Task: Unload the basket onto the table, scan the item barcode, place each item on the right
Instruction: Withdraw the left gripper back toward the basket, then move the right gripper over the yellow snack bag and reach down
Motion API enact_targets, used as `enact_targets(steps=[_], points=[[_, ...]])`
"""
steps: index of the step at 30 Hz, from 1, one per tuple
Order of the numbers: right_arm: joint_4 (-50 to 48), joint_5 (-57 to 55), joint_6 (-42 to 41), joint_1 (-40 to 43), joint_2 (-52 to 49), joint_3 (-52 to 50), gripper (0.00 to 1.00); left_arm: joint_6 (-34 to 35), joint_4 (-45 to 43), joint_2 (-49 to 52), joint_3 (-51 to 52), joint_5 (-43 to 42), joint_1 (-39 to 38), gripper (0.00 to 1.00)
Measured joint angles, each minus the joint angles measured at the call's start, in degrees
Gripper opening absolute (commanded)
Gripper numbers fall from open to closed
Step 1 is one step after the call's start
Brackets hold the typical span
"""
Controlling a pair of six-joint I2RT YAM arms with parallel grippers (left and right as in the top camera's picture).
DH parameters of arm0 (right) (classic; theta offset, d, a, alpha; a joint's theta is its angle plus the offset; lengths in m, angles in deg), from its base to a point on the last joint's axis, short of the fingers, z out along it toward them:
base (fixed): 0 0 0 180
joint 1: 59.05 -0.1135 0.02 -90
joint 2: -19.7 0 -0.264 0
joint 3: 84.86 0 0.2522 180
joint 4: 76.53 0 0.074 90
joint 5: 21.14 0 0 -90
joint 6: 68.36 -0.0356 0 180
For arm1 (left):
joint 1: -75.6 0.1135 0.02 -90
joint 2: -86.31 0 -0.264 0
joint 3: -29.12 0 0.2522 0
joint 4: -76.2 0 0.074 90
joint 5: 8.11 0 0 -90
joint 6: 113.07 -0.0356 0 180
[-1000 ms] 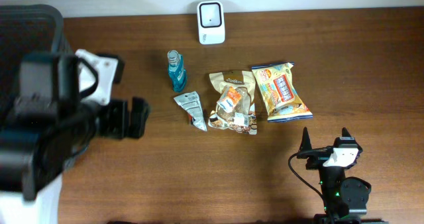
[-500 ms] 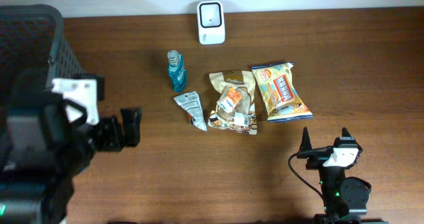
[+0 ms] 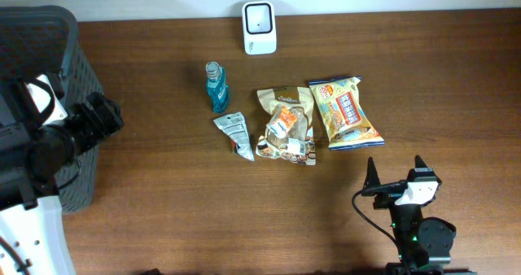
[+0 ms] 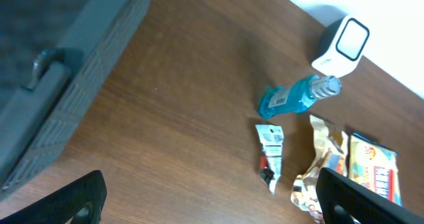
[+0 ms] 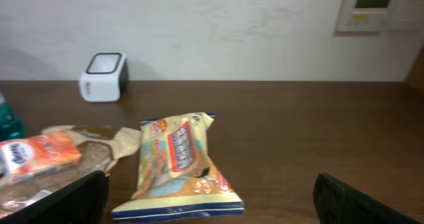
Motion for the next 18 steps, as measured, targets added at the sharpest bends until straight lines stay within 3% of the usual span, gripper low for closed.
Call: enact_targets(steps=[3,8,13,18], points=[[-0.66,4.33,-0.63,0.00,0.00,0.00,0.98,0.35,0.00,0.00,0.00,-0.66,0.00,0.99],[-2.97,22.73,-3.67,0.00,0.00,-0.09,0.98,0.57,-0.02,0.00,0.00,-1.07,0.04,0.99],[-14.25,38.38,-7.52,0.00,-0.07,-0.09,0.98,0.57,-0.02,0.00,0.00,-1.25,0.04,0.99],[-32.65,39.98,-16.15,0.00,0.02,0.02,0.98,0.59,0.02,0.00,0.00,-1.29,0.04,0.99]])
